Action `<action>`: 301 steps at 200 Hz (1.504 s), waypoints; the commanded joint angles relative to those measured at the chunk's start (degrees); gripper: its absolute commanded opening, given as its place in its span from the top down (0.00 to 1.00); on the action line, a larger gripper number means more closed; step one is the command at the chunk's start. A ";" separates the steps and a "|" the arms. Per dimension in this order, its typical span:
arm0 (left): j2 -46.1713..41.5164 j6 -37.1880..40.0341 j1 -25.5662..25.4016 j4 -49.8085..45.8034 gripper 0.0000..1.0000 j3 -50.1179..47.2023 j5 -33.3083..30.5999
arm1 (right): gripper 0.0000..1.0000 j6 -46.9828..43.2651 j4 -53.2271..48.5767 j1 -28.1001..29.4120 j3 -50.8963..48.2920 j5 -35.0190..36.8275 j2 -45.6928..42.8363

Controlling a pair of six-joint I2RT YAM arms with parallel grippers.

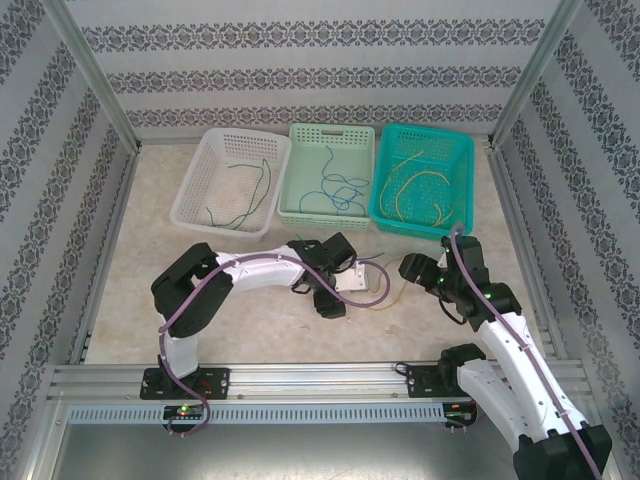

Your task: Untangle the cables

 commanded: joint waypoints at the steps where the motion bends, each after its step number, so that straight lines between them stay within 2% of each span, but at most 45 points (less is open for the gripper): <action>1: 2.05 0.87 -0.86 -1.43 0.43 2.26 2.57 | 0.21 -1.25 0.45 -0.96 0.13 -1.47 -0.50; 17: 2.78 0.24 -0.86 -1.61 0.65 2.86 4.50 | 0.20 -1.65 -0.39 -1.42 0.30 -1.52 -1.32; 28: 2.86 0.10 -0.86 -2.27 0.77 3.00 5.37 | 0.20 -1.86 -1.03 -1.75 0.21 -1.35 -2.15; 45: 1.92 -0.04 -0.90 -3.43 0.89 2.50 6.31 | 0.19 -2.03 -1.72 -2.36 -0.09 -1.06 -3.38; 62: -0.17 -0.45 -0.90 -3.95 0.95 1.31 7.10 | 0.19 -1.79 -1.64 -2.96 -0.52 -1.09 -4.32; 120: -12.14 -2.20 -1.20 -4.22 0.98 -1.22 7.23 | 0.19 -0.50 1.97 -3.63 -2.06 -4.21 -4.34; 155: -19.26 -0.89 -1.71 -6.57 0.98 0.44 9.13 | 0.19 -1.52 2.02 -3.71 -0.65 -4.60 -4.63; 182: -23.22 1.13 -2.69 -8.45 0.97 0.56 8.24 | 0.19 -1.86 2.17 -3.71 1.20 -6.70 -3.91; 214: -24.99 1.85 -3.31 -10.42 0.98 -0.27 7.33 | 0.20 -5.06 4.82 -3.71 3.36 -14.93 -3.21; 238: -25.72 1.94 -3.80 -10.77 0.97 -0.69 7.23 | 0.20 -8.80 2.92 -3.76 5.54 -15.08 -3.07; 278: -27.26 2.02 -4.36 -10.17 0.97 -0.10 7.80 | 0.20 -11.29 5.85 -3.71 5.58 -21.63 -0.97; 301: -27.76 2.10 -4.42 -11.75 0.98 0.91 9.13 | 0.19 -17.03 5.97 -3.71 6.47 -22.94 -0.65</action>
